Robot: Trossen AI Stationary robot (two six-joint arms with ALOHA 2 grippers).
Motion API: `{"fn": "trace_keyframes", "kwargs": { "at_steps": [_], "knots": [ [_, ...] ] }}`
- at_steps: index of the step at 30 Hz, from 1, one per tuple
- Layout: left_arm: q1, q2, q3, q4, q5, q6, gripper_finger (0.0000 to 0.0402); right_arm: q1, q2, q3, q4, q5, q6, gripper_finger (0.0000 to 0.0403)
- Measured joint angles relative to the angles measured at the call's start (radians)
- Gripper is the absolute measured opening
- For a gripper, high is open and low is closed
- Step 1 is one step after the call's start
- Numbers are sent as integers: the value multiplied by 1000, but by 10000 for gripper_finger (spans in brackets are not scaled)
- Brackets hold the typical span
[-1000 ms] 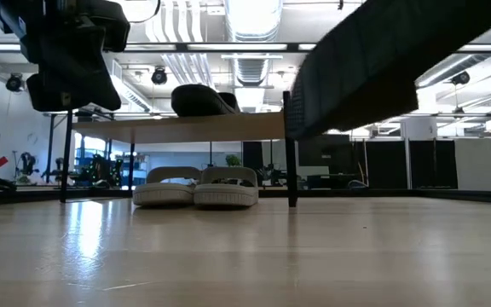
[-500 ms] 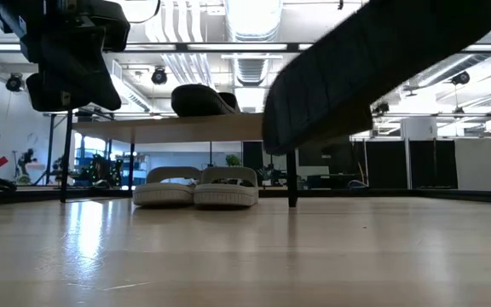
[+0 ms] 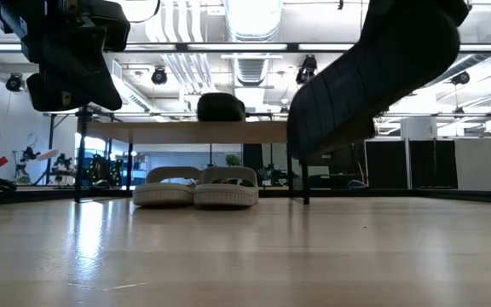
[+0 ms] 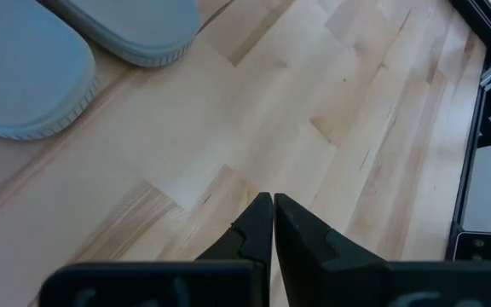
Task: Pick and place slides into the shelf
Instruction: Put the black slide on the shelf
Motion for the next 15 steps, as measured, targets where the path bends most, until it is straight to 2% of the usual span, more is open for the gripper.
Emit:
{"fn": "trace_keyframes", "kwargs": {
  "at_steps": [7,10,15],
  "knots": [
    [0,0,0,-1,0,0,0,31,-14,8,-12,-20,44,75],
    [0,0,0,-1,0,4,0,82,-21,8,-11,-48,90,76],
    [0,0,0,-12,0,8,0,212,-13,8,7,-161,156,76]
  ]
}}
